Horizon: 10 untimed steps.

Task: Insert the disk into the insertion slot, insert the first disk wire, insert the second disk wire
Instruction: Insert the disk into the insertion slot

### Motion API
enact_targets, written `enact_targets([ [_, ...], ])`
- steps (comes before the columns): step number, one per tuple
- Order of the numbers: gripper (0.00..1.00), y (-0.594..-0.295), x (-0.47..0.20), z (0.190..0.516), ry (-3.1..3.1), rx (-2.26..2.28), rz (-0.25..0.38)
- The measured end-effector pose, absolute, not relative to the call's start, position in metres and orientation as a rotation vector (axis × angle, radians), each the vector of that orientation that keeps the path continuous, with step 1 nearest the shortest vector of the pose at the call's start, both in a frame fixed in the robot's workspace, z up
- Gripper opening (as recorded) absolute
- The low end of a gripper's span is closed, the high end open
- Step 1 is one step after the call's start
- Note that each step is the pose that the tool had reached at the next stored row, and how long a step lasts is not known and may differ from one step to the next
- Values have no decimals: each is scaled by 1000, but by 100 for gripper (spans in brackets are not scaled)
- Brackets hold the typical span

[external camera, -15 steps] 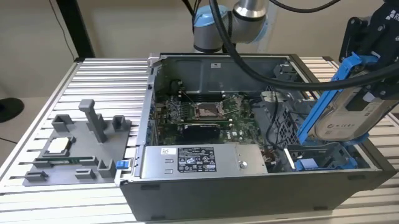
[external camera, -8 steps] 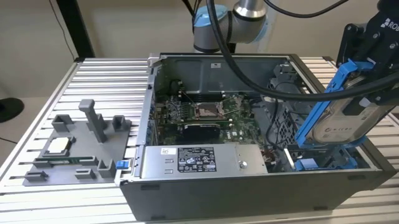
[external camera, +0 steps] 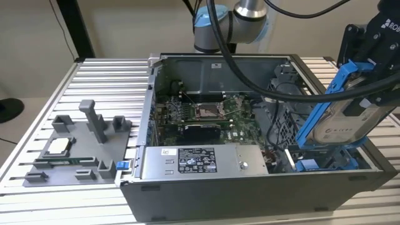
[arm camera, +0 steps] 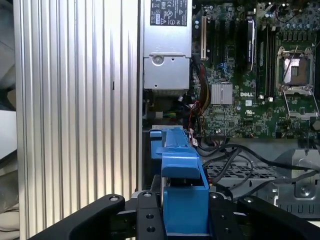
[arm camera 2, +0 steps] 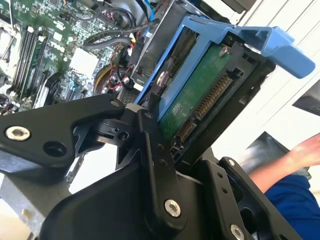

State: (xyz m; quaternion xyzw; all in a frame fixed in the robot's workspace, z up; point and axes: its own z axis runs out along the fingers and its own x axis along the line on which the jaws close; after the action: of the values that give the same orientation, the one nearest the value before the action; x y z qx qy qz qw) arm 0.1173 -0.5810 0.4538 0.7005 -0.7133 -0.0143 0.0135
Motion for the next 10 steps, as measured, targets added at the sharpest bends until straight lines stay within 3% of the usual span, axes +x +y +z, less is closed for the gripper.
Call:
enact_targets([
  [10,0,-581,120,434,-2223,2183,-47],
])
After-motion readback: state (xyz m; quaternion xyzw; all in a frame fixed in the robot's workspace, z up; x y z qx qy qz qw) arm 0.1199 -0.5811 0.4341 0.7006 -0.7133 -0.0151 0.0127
